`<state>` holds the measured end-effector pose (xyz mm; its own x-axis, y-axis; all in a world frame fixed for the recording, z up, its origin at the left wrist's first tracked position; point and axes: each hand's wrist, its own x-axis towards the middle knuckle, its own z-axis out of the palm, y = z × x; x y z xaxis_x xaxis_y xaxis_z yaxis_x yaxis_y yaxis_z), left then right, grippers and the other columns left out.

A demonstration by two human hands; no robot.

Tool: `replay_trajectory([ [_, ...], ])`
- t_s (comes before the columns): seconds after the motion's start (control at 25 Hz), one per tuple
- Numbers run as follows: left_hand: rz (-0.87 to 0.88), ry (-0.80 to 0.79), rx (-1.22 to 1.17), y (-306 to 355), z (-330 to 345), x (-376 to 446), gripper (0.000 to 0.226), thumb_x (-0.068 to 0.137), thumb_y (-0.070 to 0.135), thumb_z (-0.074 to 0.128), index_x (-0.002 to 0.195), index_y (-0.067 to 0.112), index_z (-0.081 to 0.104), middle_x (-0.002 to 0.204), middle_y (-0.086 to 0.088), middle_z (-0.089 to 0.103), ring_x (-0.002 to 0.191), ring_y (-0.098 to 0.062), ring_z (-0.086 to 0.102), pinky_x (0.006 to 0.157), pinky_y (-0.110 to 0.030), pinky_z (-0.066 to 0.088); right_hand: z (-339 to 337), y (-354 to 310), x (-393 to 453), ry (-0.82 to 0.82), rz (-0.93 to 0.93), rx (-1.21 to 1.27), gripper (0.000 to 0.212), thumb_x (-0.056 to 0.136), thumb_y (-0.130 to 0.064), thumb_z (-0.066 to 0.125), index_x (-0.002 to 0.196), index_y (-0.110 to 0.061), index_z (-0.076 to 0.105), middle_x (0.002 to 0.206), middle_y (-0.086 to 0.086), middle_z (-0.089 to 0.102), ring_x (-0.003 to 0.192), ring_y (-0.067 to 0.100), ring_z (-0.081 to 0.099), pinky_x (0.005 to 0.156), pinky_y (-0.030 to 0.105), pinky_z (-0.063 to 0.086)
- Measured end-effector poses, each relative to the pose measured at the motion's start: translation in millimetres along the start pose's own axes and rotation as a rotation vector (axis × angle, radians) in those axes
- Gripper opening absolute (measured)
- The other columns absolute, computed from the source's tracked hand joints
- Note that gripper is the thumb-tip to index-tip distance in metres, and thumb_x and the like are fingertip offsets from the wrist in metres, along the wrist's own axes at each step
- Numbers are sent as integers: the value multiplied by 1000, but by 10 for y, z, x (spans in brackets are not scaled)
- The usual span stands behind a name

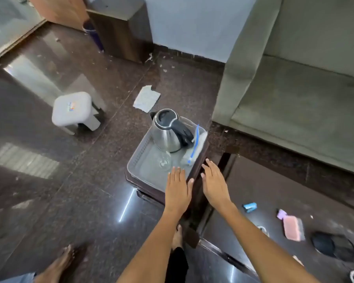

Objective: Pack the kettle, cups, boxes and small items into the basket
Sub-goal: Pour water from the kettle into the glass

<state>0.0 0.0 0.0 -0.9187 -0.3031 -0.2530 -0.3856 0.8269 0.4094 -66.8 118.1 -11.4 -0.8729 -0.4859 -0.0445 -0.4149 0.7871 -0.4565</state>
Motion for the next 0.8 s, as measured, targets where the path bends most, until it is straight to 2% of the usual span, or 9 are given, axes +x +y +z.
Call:
replay_trajectory([
  [0.08, -39, -2, -56, -219, -52, 232, 82, 95, 53, -2, 131, -1, 49, 137, -22, 49, 133, -35, 41, 113, -41, 22, 86, -122, 279, -30, 17, 48, 53, 94, -29, 23, 124, 0, 55, 134, 17, 53, 127, 30, 48, 108, 38, 36],
  [0.2, -67, 24, -29, -452, -28, 476, 80, 97, 50, -1, 127, -1, 53, 133, -22, 54, 129, -35, 46, 111, -44, 29, 287, -223, 557, -79, 20, 14, 46, 95, -26, 29, 119, 0, 58, 127, 16, 57, 121, 29, 52, 106, 33, 37],
  [0.32, -100, -2, -62, -613, -14, 615, 75, 97, 49, 3, 127, 0, 52, 134, -21, 53, 129, -33, 46, 111, -43, 28, 488, -295, 714, -120, 3, -2, 31, 96, -17, 43, 117, 0, 58, 125, 16, 59, 119, 29, 54, 103, 35, 43],
  [0.44, -122, 11, -103, -762, -25, 682, 74, 97, 50, 5, 130, 0, 48, 136, -20, 51, 132, -32, 43, 113, -42, 25, 607, -393, 832, -170, -8, 25, 29, 97, -15, 44, 121, -2, 56, 126, 13, 58, 119, 27, 53, 101, 36, 44],
  [0.6, -147, 34, -116, -962, -44, 717, 74, 96, 51, 5, 133, 2, 44, 141, -17, 47, 137, -30, 36, 116, -39, 20, 772, -569, 1080, -321, 146, 72, 26, 99, -25, 39, 107, -6, 55, 105, 11, 65, 96, 31, 62, 75, 37, 47],
  [0.72, -164, 38, -124, -1101, -80, 739, 62, 97, 44, 19, 133, 1, 44, 141, -17, 47, 136, -30, 36, 116, -39, 20, 941, -683, 1310, -399, 308, 110, 29, 96, -30, 46, 108, -4, 52, 97, 18, 68, 93, 36, 63, 72, 37, 48],
  [0.8, -151, 41, -140, -1173, -96, 760, 56, 97, 39, 28, 133, -1, 44, 140, -18, 47, 135, -31, 38, 115, -40, 24, 1037, -718, 1406, -424, 388, 118, 25, 94, -24, 49, 109, -4, 53, 98, 21, 67, 93, 38, 64, 71, 36, 49],
])
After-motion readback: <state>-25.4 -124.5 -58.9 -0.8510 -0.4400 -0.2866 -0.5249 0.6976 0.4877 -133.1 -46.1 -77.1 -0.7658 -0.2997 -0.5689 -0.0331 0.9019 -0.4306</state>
